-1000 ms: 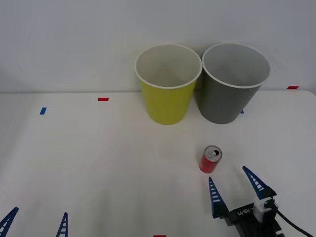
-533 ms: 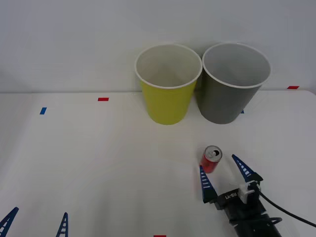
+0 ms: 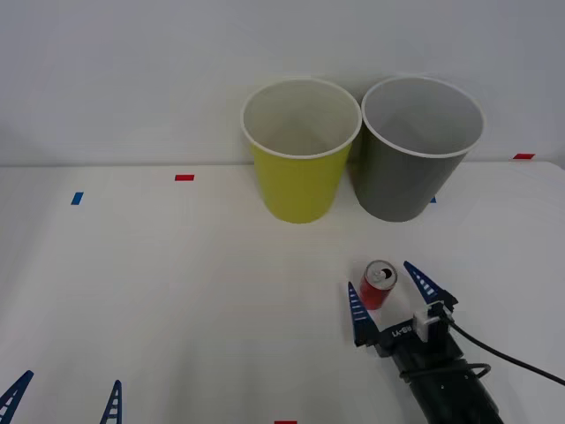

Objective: Put cans in the gray bin and PET bottles in the light green bin.

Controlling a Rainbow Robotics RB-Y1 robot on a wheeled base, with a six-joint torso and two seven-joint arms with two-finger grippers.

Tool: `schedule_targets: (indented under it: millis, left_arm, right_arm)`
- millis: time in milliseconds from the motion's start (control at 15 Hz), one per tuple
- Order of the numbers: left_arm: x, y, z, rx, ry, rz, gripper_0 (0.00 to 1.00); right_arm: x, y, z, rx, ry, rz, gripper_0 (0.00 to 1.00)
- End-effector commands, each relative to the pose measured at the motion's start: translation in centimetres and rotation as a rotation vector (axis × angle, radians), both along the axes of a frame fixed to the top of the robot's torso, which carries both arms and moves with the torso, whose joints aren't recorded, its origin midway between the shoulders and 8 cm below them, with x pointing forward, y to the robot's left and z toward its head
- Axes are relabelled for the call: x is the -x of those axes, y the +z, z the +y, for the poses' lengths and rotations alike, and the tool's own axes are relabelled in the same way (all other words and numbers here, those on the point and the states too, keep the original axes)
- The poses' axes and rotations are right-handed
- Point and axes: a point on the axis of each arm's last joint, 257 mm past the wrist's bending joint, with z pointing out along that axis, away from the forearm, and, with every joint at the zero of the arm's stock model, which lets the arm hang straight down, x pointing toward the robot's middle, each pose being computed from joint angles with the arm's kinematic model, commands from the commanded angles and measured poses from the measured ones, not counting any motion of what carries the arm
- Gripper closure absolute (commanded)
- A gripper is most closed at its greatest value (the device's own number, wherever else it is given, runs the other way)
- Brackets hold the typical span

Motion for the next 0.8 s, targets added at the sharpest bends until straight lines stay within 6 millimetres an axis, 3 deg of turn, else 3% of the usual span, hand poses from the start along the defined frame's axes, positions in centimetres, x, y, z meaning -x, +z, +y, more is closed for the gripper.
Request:
schedule_targets:
  millis: [67, 333, 400, 467, 533, 800]
  left_arm:
    - [0.00, 0.00, 0.00, 0.000, 0.000, 0.000, 0.00]
    - [0.00, 0.00, 0.00, 0.000, 0.000, 0.000, 0.00]
    - [0.00, 0.00, 0.00, 0.000, 0.000, 0.000, 0.00]
    - [0.00, 0.00, 0.00, 0.000, 0.000, 0.000, 0.00]
    - [0.00, 0.00, 0.00, 0.000, 0.000, 0.000, 0.00]
    - [0.00, 0.00, 0.00, 0.000, 0.000, 0.000, 0.00]
  right_arm:
    - [-0.67, 0.32, 0.40, -0.001, 0.004, 0.001, 0.02]
    - [-1.16, 0.12, 0.56, 0.008, 0.007, 0.014, 0.05]
    - [-1.16, 0.12, 0.55, 0.007, 0.006, 0.014, 0.36]
    - [-1.23, 0.15, 0.51, 0.000, 0.005, 0.017, 0.82]
    - [-1.21, 0.17, 0.44, -0.006, 0.003, 0.018, 0.95]
    - [-1.30, 0.38, 0.58, -0.025, -0.002, 0.017, 1.00]
